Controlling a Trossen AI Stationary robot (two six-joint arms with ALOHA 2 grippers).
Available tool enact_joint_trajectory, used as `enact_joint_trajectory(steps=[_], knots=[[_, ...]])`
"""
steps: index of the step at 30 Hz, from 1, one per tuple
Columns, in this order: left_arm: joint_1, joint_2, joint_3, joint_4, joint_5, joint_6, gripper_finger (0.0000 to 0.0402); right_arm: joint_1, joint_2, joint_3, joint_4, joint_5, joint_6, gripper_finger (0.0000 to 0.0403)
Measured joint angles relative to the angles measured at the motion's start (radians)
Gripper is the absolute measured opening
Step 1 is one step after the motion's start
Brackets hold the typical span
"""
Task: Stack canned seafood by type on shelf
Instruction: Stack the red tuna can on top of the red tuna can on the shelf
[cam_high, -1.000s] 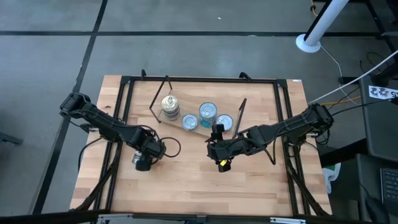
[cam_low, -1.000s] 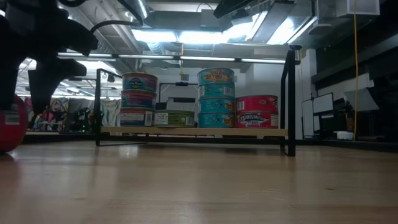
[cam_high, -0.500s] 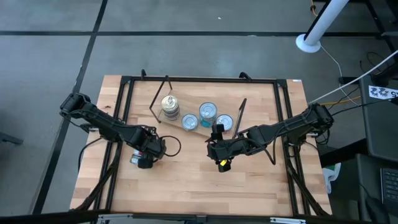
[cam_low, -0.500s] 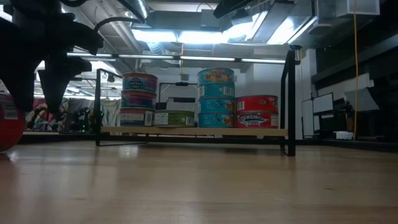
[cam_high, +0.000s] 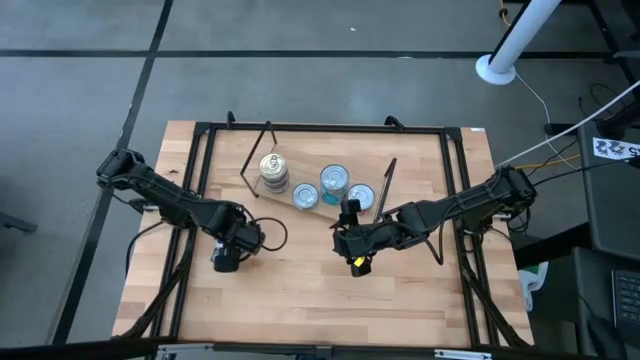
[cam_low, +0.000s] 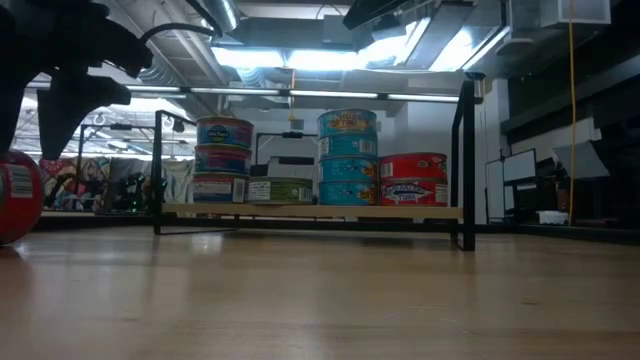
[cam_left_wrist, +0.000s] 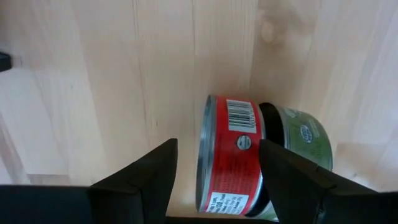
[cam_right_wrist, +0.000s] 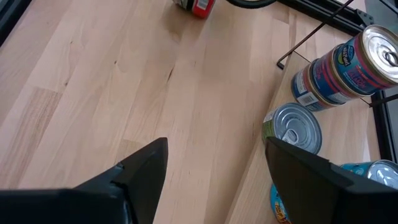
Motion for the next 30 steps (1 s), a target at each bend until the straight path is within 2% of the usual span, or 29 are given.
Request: enact_joint_trajectory(steps=[9,17,30], knots=[[0.0,0.0,0.0,0.001,0.066,-0.041,0.0221,0.0,0.0,0.0,0.0,0.0,0.0,0.0271],[0.0,0.0,-0.004,0.0,0.064,-0.032,0.0221,0.0,0.0,0.0,0.0,0.0,0.0,0.0271],[0.0,0.0,-0.078,0.008,0.034,-0.005,0.0221,0.0,0.0,0.0,-0.004,0.0,0.0,0.0271]])
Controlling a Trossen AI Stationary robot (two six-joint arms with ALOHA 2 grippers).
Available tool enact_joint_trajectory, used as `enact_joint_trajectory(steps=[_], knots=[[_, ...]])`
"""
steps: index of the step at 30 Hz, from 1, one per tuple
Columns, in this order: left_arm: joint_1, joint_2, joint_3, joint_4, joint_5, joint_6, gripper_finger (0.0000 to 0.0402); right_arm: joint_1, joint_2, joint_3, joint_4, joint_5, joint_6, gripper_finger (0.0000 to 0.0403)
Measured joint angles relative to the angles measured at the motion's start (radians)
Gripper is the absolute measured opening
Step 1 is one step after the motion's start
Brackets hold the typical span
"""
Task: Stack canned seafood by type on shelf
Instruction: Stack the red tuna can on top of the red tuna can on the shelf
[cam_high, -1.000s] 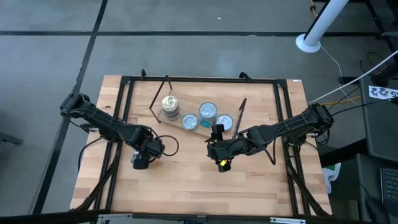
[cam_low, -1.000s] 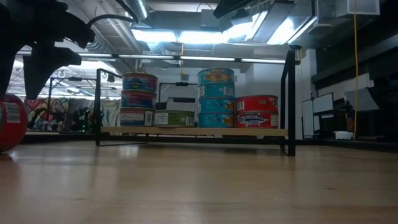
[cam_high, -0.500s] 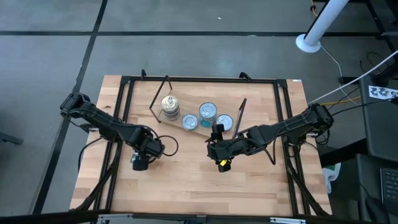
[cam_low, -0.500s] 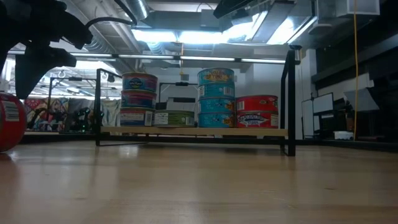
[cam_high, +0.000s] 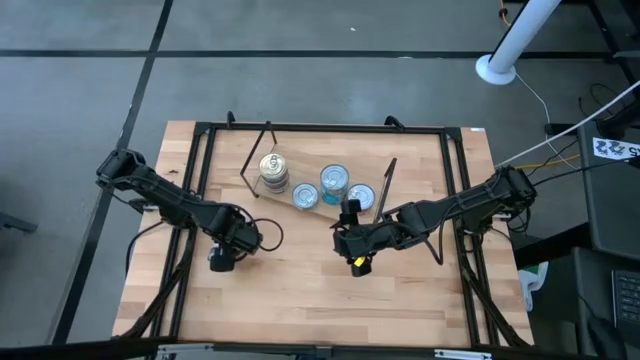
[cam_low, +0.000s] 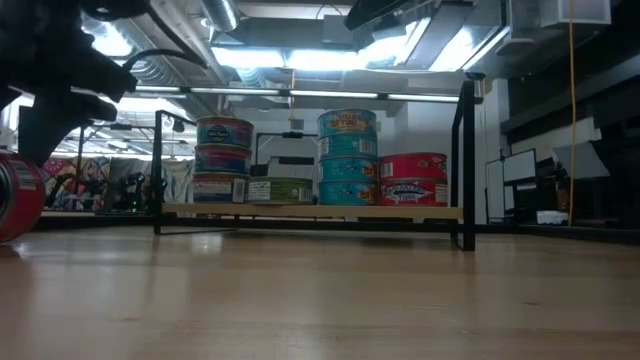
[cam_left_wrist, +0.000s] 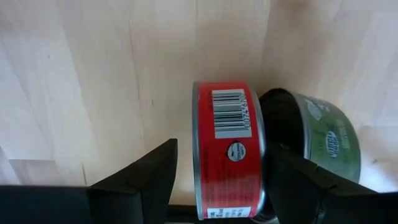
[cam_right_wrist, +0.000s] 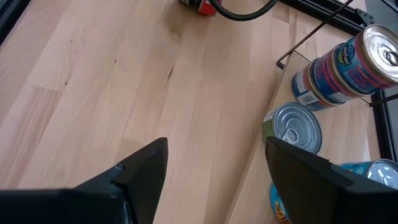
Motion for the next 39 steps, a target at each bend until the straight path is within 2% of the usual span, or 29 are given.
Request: enact_joint_trajectory(steps=[4,11,15,20,27,32,36,39], knots=[[0.0,0.0,-0.004,0.004,-0.015,0.007,0.0212,0.0,-0.002,0.0,-0.034,0.0,0.0,0.0271],[0.002,0.0,-0.004,0.058,-0.018,0.056,0.0142,0.0,-0.033,0.0,-0.092,-0.001,0.0,0.0271],[0.002,0.0,-0.003,0.061,-0.027,0.057,0.0142,0.0,-0.087,0.0,-0.139,0.0,0.021,0.0271],[0.006,0.0,0.012,0.068,-0.085,0.064,0.0142,0.0,-0.177,0.0,-0.215,0.0,0.058,0.0271],[0.046,0.0,0.126,0.093,-0.206,0.089,0.0144,0.0,-0.286,0.0,-0.291,0.027,0.082,0.0271],[0.067,0.0,0.204,0.264,-0.285,0.187,0.0144,0.0,-0.349,0.0,-0.314,0.036,0.083,0.0271],[0.077,0.0,0.214,0.552,-0.348,0.366,0.0145,0.0,-0.399,0.0,-0.326,0.061,0.083,0.0271],[0.082,0.018,0.214,0.782,-0.407,0.555,0.0148,0.0,-0.435,0.0,-0.329,0.095,0.083,0.0271]])
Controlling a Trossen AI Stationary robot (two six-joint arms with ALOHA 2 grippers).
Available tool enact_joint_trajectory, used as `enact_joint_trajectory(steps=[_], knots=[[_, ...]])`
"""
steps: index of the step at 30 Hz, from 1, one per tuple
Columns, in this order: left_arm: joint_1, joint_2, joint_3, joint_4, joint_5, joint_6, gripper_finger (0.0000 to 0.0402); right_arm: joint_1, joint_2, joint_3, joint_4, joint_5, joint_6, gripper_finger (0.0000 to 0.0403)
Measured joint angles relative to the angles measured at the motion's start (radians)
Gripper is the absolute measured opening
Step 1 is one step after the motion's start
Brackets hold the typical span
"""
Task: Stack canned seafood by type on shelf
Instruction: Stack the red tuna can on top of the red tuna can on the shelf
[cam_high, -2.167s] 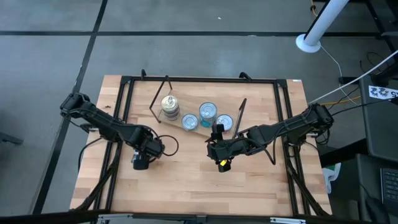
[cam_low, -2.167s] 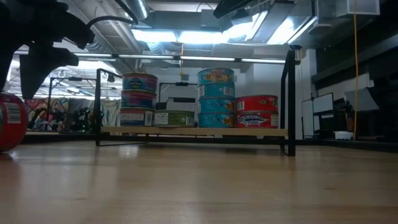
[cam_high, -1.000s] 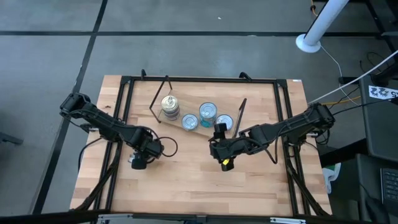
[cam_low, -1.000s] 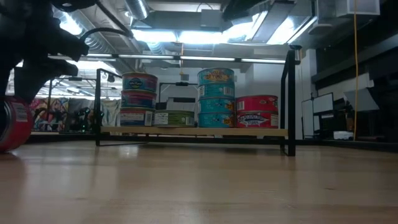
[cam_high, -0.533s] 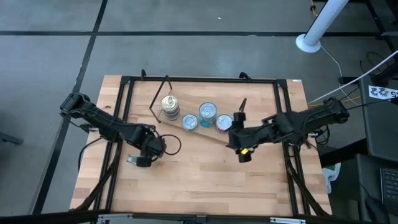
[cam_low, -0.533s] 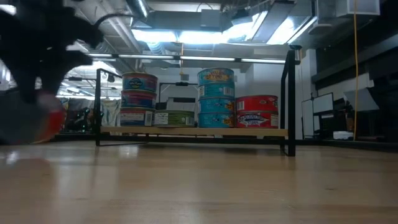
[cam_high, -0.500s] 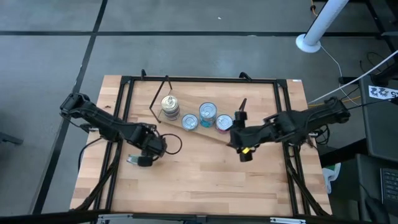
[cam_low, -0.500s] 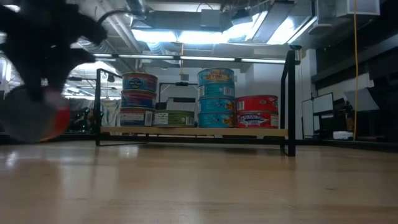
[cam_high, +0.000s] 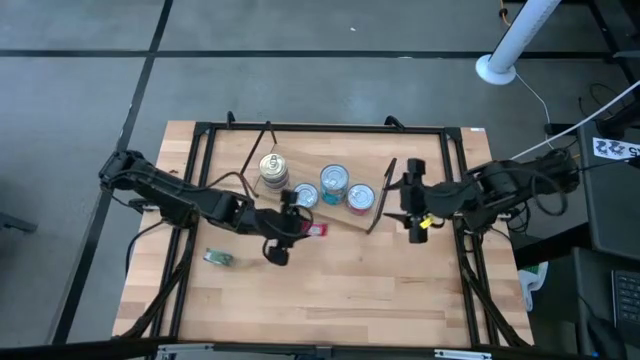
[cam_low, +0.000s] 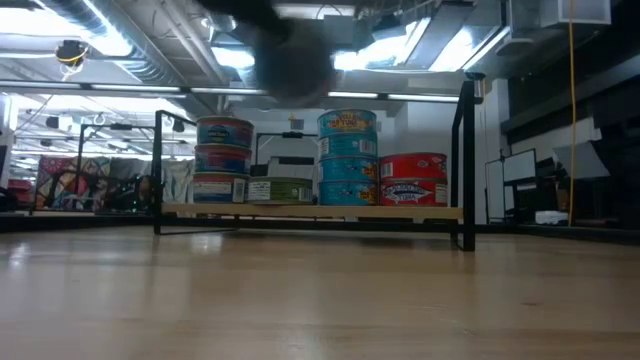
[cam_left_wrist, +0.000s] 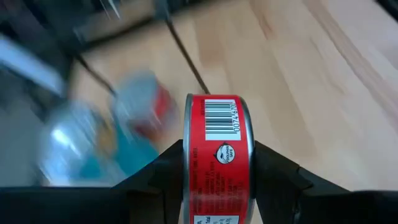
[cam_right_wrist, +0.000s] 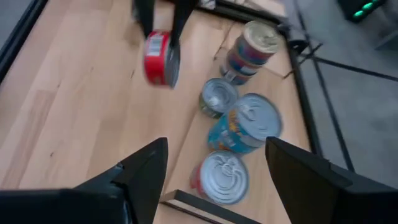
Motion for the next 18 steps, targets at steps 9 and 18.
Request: enact_joint_trajectory(steps=[9,18], knots=[[0.015,0.189,0.001,0.566,-0.089,0.525,0.0151,0.0,-0.075,0.0,0.0,0.085,0.0,0.0271],[0.061,0.404,0.001,0.828,-0.199,0.869,0.0152,0.0,-0.081,0.0,-0.007,0.116,-0.001,0.0271]])
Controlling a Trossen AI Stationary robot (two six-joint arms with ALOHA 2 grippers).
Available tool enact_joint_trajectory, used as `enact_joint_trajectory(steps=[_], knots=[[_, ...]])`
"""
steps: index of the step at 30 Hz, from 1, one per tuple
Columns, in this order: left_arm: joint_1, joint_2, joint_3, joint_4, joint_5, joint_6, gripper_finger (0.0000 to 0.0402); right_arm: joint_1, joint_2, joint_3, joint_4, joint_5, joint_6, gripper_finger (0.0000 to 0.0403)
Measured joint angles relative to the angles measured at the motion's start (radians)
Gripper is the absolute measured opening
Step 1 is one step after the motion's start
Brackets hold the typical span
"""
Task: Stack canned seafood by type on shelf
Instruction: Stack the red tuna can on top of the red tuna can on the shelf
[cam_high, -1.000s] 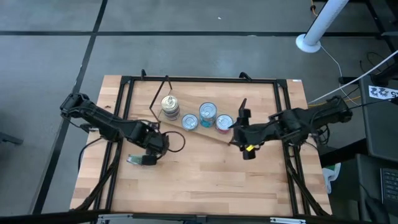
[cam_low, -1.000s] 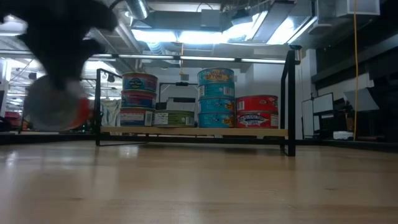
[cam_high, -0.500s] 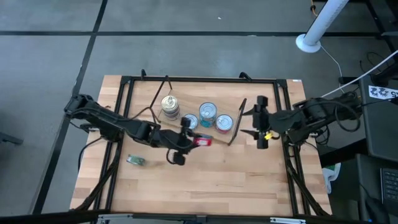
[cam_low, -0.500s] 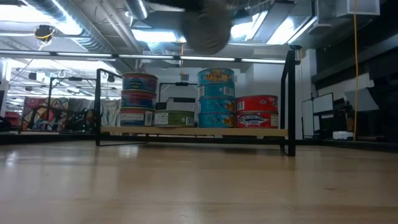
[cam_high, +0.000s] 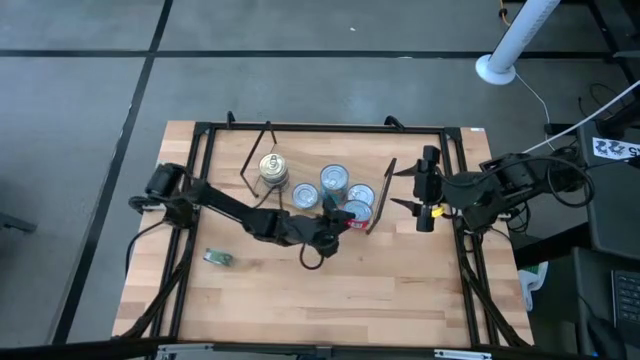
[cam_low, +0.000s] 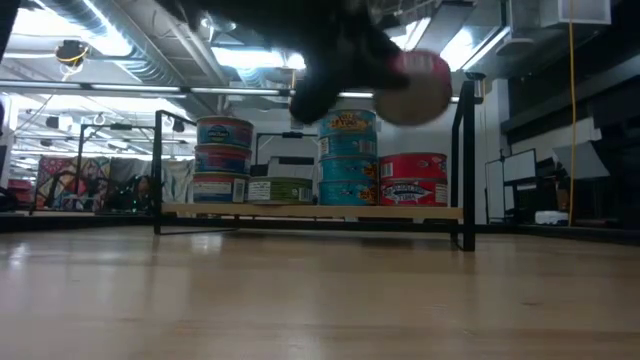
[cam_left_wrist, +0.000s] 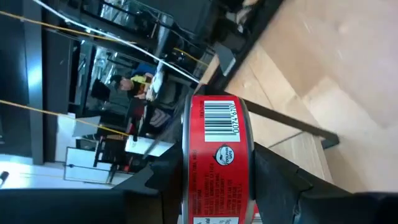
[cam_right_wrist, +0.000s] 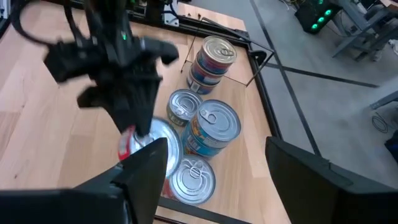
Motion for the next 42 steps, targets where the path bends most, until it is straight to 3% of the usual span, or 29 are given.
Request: enact_joint_trajectory(steps=[7,15,21,30,42], knots=[[0.032,0.081,0.0,0.054,0.0,0.064,0.0152,0.0,0.0,0.0,0.0,0.0,0.0,0.0271],[0.041,0.081,0.0,0.173,0.002,0.076,0.0152,0.0,0.0,-0.018,0.006,0.0,0.0,0.0271],[0.073,0.08,0.0,0.161,0.009,0.081,0.0152,0.0,0.0,-0.073,0.018,0.0,0.0,0.0271],[0.138,0.08,0.0,0.154,0.147,0.017,0.0153,0.0,0.001,-0.152,0.099,0.0,-0.001,0.0271],[0.175,0.08,0.0,0.132,0.202,0.008,0.0153,0.0,0.0,-0.257,0.264,0.0,-0.001,0.0271]])
